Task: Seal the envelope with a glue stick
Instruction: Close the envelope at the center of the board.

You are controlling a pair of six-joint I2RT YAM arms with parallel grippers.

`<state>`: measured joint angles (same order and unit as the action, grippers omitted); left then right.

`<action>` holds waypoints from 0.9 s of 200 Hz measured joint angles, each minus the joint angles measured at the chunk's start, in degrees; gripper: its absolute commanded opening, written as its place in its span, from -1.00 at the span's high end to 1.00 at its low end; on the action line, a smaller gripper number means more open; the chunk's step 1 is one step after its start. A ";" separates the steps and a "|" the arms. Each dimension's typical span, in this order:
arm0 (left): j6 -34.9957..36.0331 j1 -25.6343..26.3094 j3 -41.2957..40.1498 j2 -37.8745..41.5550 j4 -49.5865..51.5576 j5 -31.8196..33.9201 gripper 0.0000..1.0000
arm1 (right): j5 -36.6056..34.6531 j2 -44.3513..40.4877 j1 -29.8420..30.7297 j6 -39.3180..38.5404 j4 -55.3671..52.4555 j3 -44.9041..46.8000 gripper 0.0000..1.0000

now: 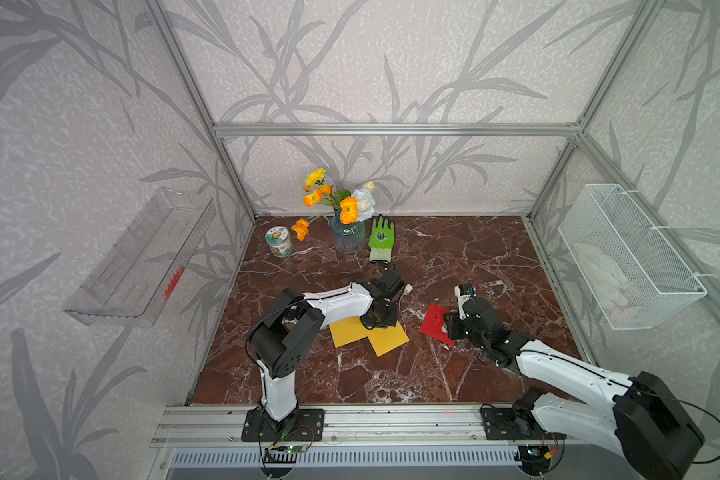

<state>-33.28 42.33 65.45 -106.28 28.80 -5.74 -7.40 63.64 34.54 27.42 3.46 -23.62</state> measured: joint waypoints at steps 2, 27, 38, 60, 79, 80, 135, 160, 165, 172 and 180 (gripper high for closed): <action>-0.04 -0.02 -0.04 0.00 -0.15 -0.04 1.00 | -0.02 -0.02 0.00 0.00 -0.02 0.00 1.00; -0.39 -0.13 -0.50 0.04 -1.64 -0.48 1.00 | -0.02 -0.92 0.00 0.00 -0.55 0.00 1.00; -0.42 -0.20 -0.57 0.07 -2.14 -0.66 1.00 | -0.02 -1.40 0.00 -0.02 -0.61 0.00 1.00; -0.44 -0.59 -0.59 -0.02 -3.06 -1.27 1.00 | -0.02 -1.88 0.00 -0.02 -1.16 -0.31 1.00; -0.37 -1.40 -0.39 -0.42 -4.00 -2.19 1.00 | -0.04 -2.19 0.00 -0.04 -1.57 -0.79 1.00; -0.35 -1.44 -0.35 -0.44 -4.02 -2.23 1.00 | -0.04 -2.23 0.00 -0.04 -1.60 -0.79 1.00; 0.15 -3.02 4.42 -4.59 -6.45 -5.20 1.00 | -0.09 -5.44 0.00 -0.26 -3.17 -1.09 1.00; 0.13 -3.32 4.48 -4.59 -6.78 -6.03 0.98 | -0.09 -7.04 0.00 -0.44 -4.26 -1.53 1.00; 0.13 -3.45 4.46 -4.48 -6.78 -6.19 0.95 | -0.07 -7.17 0.00 -0.48 -4.35 -1.68 1.00; 0.13 -3.52 4.33 -4.37 -6.88 -6.32 0.91 | -0.04 -7.37 0.00 -0.61 -4.37 -1.88 1.00; 0.13 -3.63 4.04 -4.00 -6.82 -6.43 0.88 | 0.04 -7.48 0.00 -0.83 -4.35 -2.03 1.00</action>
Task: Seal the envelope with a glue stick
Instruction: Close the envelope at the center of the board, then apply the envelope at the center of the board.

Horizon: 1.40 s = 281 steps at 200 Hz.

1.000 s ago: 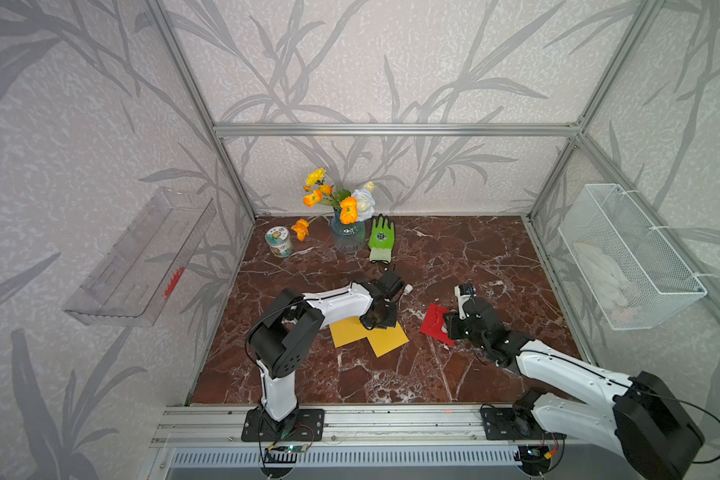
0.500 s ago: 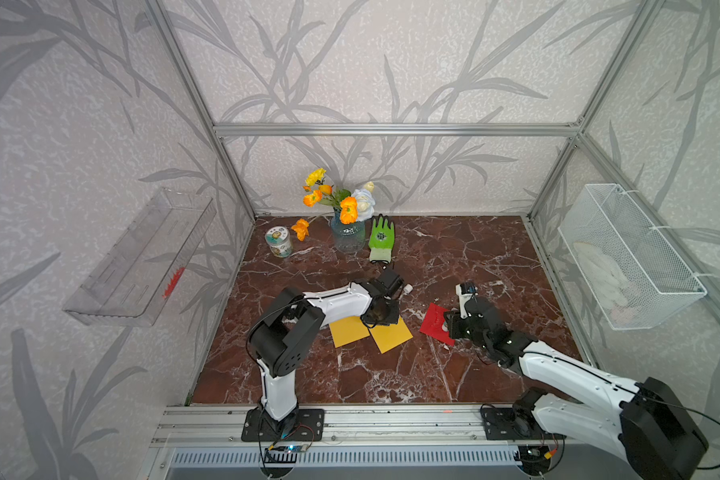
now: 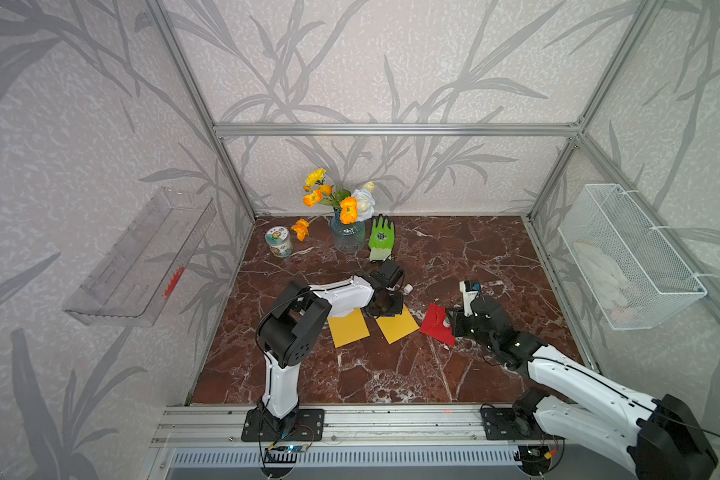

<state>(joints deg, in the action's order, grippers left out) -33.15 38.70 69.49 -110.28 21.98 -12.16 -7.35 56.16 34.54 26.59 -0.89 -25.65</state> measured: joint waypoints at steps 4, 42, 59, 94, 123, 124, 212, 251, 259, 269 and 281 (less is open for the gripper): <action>-0.02 -0.09 -0.17 0.24 0.17 -0.02 0.87 | 0.13 -0.02 0.00 -0.07 0.00 -0.04 1.00; -0.02 -2.03 -1.09 6.05 3.28 -0.15 0.80 | 1.44 0.46 0.00 -0.63 -0.11 -1.38 1.00; -0.02 -3.10 -1.14 10.84 3.56 0.11 0.80 | 1.84 1.33 0.33 -1.18 0.09 -2.29 1.00; -0.15 -5.79 -6.29 20.35 3.10 1.86 0.84 | 1.77 4.13 3.34 -3.19 0.66 -4.68 1.00; -1.55 -9.03 -16.72 25.57 3.82 4.11 0.91 | 1.20 9.16 9.66 -6.38 3.93 -8.76 1.00; -1.53 -9.20 -17.22 25.77 3.91 4.15 0.91 | 1.25 9.51 10.03 -6.60 4.11 -9.01 1.00; -7.93 -12.33 -33.00 31.28 2.91 12.46 1.00 | 2.95 38.49 20.98 -9.44 21.94 -23.63 1.00; -9.05 -15.06 -36.94 33.35 -4.24 10.69 1.00 | 3.61 47.23 21.70 -8.04 27.98 -29.70 1.00; -9.09 -15.54 -37.88 33.90 -5.84 10.10 1.00 | 3.76 48.59 21.79 -7.69 28.79 -30.34 1.00; -9.09 -16.02 -38.95 34.53 -7.50 9.38 1.00 | 3.93 50.23 21.86 -7.08 29.57 -31.15 1.00; -9.07 -16.46 -39.82 35.01 -9.05 8.74 1.00 | 4.24 51.84 21.94 -6.67 29.81 -32.17 1.00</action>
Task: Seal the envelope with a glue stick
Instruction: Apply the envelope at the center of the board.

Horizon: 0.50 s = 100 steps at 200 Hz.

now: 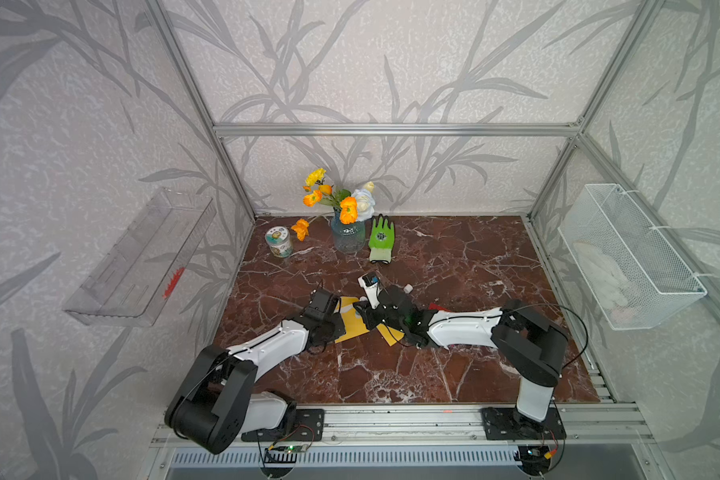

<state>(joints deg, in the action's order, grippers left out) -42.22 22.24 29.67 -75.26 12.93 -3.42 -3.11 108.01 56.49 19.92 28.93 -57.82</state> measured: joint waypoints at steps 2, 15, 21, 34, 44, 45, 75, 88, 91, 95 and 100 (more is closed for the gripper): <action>0.00 -0.07 -0.11 0.00 -0.20 -0.09 1.00 | 0.00 0.26 0.00 0.04 0.00 -0.20 1.00; 0.00 -0.31 -0.57 0.09 -1.38 -0.59 1.00 | 0.22 1.92 0.07 0.17 -0.02 -1.77 1.00; 0.02 -0.39 -0.68 0.09 -1.79 -0.74 1.00 | 0.22 2.89 0.15 0.17 0.11 -2.80 1.00; 0.02 -0.52 -0.90 0.11 -2.29 -1.05 1.00 | 0.24 5.01 0.39 0.13 0.44 -5.01 1.00; 0.02 -0.57 -1.05 0.20 -2.51 -1.27 1.00 | 0.22 6.56 0.66 0.17 0.61 -6.43 1.00; 0.02 -0.59 -1.05 0.20 -2.51 -1.29 1.00 | 0.22 6.75 0.68 0.15 0.63 -6.60 1.00; 0.02 -0.61 -1.22 0.33 -2.69 -1.88 1.00 | 0.15 10.80 1.05 -0.09 0.70 -10.03 1.00; 0.02 -0.61 -1.22 0.35 -2.69 -2.21 1.00 | 0.07 12.35 1.18 -0.33 0.50 -11.54 1.00; 0.02 -0.61 -1.25 0.35 -2.69 -2.27 1.00 | 0.02 12.66 1.18 -0.39 0.44 -11.85 1.00; 0.02 -0.61 -1.27 0.35 -2.71 -2.32 1.00 | -0.07 13.05 1.18 -0.50 0.37 -12.24 1.00; 0.00 -0.61 -1.29 0.39 -2.73 -2.34 1.00 | -0.11 13.53 1.18 -0.57 0.17 -12.70 1.00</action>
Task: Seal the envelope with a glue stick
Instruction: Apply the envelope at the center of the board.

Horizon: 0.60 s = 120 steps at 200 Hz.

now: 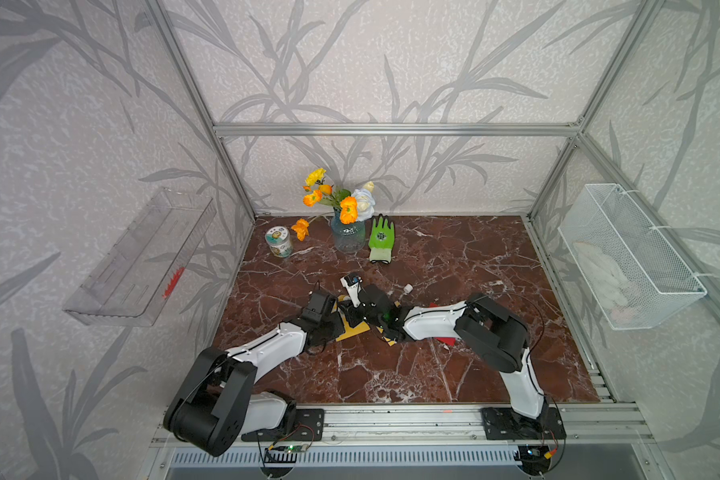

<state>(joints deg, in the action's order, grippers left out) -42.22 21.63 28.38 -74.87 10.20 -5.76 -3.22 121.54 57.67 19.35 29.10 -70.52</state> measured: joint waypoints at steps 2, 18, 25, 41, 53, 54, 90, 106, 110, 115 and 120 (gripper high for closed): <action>0.00 0.00 0.00 0.00 0.00 0.00 1.00 | -0.13 0.17 0.00 -0.07 -0.04 -0.17 1.00; 0.00 -0.02 -0.02 0.00 -0.02 -0.09 1.00 | -0.48 1.49 0.00 -0.37 -0.79 -1.55 1.00; 0.00 -0.02 -0.02 0.00 -0.07 -0.11 1.00 | -0.66 2.01 0.00 -0.50 -1.07 -2.08 1.00; -0.02 -0.02 -0.04 0.00 -0.13 -0.15 1.00 | -0.94 2.54 0.00 -0.66 -1.25 -2.78 1.00; -0.02 -0.04 -0.04 0.00 -0.11 -0.24 1.00 | -1.25 2.54 0.00 -0.83 -1.46 -2.80 1.00; 0.00 -0.07 -0.04 0.00 -0.13 -0.24 1.00 | -1.27 2.54 0.00 -0.83 -1.46 -2.80 1.00; -0.02 -0.15 -0.02 1.18 1.86 -1.18 1.00 | -1.81 2.54 0.04 -1.01 -1.53 -2.80 1.00; -0.02 -0.15 0.00 2.19 4.02 -1.46 1.00 | -1.84 2.54 0.04 -0.98 -1.53 -2.78 1.00; -0.02 -0.15 0.04 2.32 4.46 -1.46 1.00 | -1.84 2.54 0.04 -0.98 -1.53 -2.75 1.00; -0.02 -0.15 0.04 2.47 4.98 -1.51 1.00 | -1.84 2.54 0.04 -0.96 -1.51 -2.71 1.00; -0.02 -0.15 0.04 2.54 5.44 -1.57 1.00 | -1.84 2.54 0.04 -0.96 -1.49 -2.67 1.00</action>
<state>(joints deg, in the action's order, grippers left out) -42.24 21.47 28.42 -72.34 15.64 -7.33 -5.06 124.07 57.71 18.39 27.62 -73.19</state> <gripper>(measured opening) 0.047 0.260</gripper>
